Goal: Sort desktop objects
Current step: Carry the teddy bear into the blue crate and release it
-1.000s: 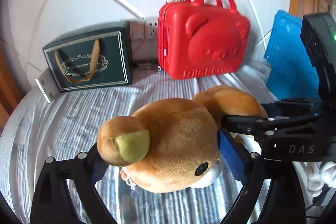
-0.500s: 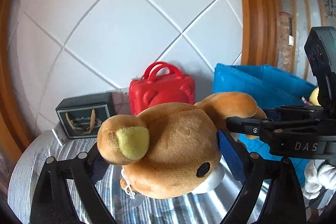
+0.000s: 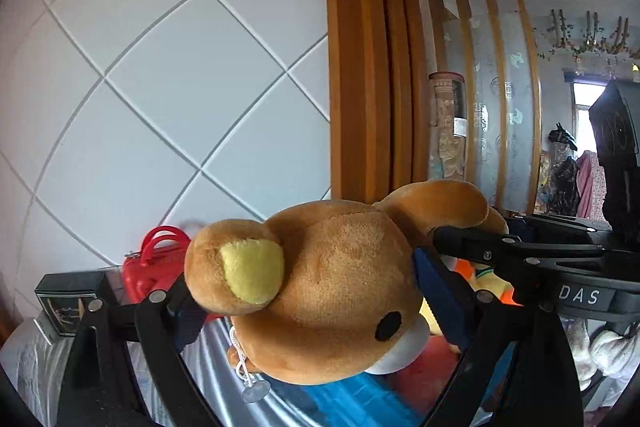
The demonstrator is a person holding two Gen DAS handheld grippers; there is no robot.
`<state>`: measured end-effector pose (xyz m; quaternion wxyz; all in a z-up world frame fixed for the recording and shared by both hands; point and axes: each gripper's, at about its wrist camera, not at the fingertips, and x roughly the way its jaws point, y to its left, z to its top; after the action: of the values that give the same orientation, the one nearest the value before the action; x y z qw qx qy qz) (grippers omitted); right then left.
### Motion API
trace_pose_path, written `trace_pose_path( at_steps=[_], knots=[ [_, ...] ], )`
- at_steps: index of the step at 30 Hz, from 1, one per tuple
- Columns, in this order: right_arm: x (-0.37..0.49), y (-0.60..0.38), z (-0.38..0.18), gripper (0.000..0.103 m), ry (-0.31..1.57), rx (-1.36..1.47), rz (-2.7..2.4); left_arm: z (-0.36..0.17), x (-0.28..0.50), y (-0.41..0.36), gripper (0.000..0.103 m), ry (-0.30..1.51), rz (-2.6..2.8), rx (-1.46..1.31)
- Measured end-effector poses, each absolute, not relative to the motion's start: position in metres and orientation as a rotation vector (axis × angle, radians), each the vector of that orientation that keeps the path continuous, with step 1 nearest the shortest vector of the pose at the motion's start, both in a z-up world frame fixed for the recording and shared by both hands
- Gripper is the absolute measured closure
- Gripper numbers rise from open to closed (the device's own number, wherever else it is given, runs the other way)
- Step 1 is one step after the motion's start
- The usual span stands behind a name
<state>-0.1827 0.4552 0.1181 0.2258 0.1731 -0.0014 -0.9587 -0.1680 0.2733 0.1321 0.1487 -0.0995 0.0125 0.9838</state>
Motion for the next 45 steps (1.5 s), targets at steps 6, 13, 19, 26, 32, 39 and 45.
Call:
trace_pose_path(
  at_steps=[6, 13, 19, 26, 32, 39, 45],
  knots=[
    [-0.209, 0.556, 0.129, 0.064, 0.047, 0.499, -2.681, 0.136, -0.192, 0.383, 0.010, -0.030, 2.793, -0.368],
    [-0.249, 0.665, 0.115, 0.065, -0.057, 0.570, -2.724, 0.129, -0.241, 0.501, 0.010, 0.137, 2.761, -0.457],
    [-0.284, 0.717, 0.067, 0.068, -0.219, 0.775, -2.720, 0.107, -0.279, 0.554, 0.010, 0.378, 2.806, -0.541],
    [-0.311, 0.736, 0.046, 0.068, -0.299, 0.874, -2.693, 0.109, -0.298, 0.560, 0.010, 0.354, 2.829, -0.577],
    [-0.314, 0.730, 0.052, 0.052, -0.240, 0.907, -2.707, 0.122, -0.294, 0.544, 0.009, 0.235, 2.923, -0.502],
    [-0.317, 0.721, 0.045, 0.037, -0.217, 0.929, -2.686, 0.117, -0.285, 0.521, 0.008, 0.218, 2.970, -0.560],
    [-0.308, 0.710, 0.047, 0.020, -0.159, 0.924, -2.700, 0.108, -0.271, 0.496, 0.008, 0.125, 2.987, -0.631]
  ],
)
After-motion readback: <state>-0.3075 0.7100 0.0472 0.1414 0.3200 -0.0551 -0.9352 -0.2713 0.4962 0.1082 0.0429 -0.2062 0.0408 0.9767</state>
